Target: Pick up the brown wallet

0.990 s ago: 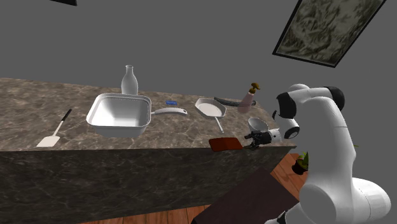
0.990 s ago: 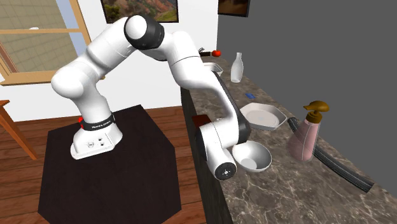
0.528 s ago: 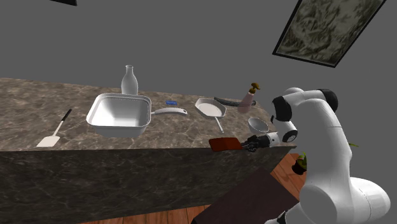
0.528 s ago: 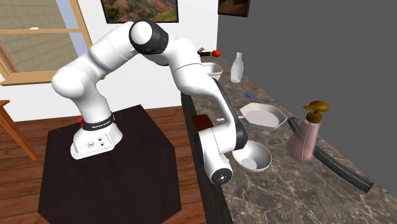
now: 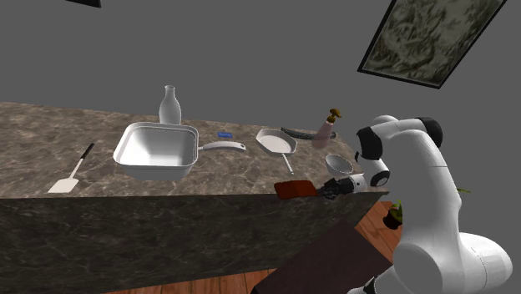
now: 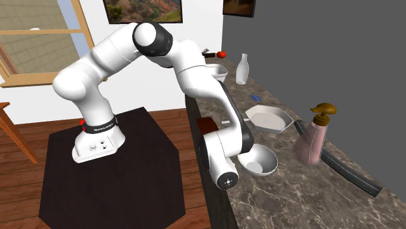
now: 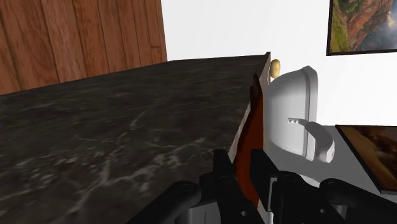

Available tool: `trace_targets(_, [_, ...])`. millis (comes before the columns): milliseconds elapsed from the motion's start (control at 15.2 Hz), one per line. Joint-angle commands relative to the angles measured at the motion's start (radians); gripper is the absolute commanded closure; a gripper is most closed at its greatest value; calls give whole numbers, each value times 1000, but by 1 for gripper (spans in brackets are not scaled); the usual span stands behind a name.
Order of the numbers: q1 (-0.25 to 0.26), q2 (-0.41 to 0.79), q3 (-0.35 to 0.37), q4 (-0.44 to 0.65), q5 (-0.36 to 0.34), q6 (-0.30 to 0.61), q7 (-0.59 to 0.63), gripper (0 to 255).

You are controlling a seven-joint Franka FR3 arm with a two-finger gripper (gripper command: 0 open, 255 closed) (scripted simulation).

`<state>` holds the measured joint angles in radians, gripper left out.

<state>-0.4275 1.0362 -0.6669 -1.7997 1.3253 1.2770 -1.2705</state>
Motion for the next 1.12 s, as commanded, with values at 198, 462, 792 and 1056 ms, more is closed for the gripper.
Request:
trace_targets(198, [11,-39,-15,-5,-8,-8,31,255])
trace_targets(462, [26,-86,-36,-32,-25,-19,48,255])
trace_targets(792, [46,-144,-62,-61,-47,-32,70,255])
trace_targets(1056, [55,-168,-74,-72,-56,-38,81,255])
